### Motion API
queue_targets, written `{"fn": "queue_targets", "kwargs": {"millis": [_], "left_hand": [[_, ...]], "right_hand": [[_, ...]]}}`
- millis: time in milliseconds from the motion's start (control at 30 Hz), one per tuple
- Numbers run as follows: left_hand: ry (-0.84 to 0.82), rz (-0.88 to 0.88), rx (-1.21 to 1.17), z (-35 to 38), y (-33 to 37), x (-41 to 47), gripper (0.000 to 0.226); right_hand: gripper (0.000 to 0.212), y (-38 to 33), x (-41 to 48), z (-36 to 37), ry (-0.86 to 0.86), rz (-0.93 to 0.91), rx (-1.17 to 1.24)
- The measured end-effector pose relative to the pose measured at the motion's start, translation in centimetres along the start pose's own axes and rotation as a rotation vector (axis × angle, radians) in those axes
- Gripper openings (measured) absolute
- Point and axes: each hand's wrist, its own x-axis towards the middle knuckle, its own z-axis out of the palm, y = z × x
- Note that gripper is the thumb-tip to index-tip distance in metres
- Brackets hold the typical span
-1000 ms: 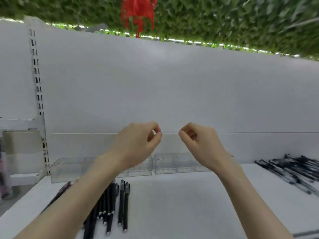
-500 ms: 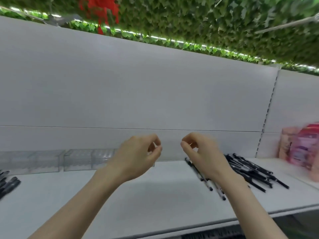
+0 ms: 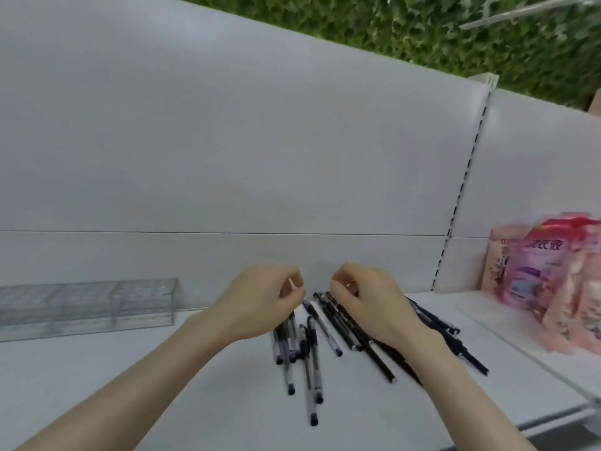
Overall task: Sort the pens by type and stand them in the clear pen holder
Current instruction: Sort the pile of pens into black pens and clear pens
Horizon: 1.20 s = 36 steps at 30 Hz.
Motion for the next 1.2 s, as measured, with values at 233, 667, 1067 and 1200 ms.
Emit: {"fn": "queue_targets", "kwargs": {"millis": [233,667,1067,1200], "left_hand": [[-0.054,-0.090,0.053,6.0,3.0,4.0,0.017],[-0.149,-0.442,0.116,13.4,6.3,7.3,0.066],[-0.180,-0.373,0.073,10.7,5.2,7.1,0.043],[-0.341,-0.471,0.165,9.4,5.7,6.9,0.050]], "right_hand": [[0.018,7.9,1.8,-0.1,-0.132,-0.053,-0.002],[0.031,16.5,4.1,0.4,-0.345,-0.236,0.047],[0.040,16.0,2.7,2.4,-0.341,-0.171,0.029],[0.047,15.2,2.5,2.5,-0.435,-0.162,0.013]]}}
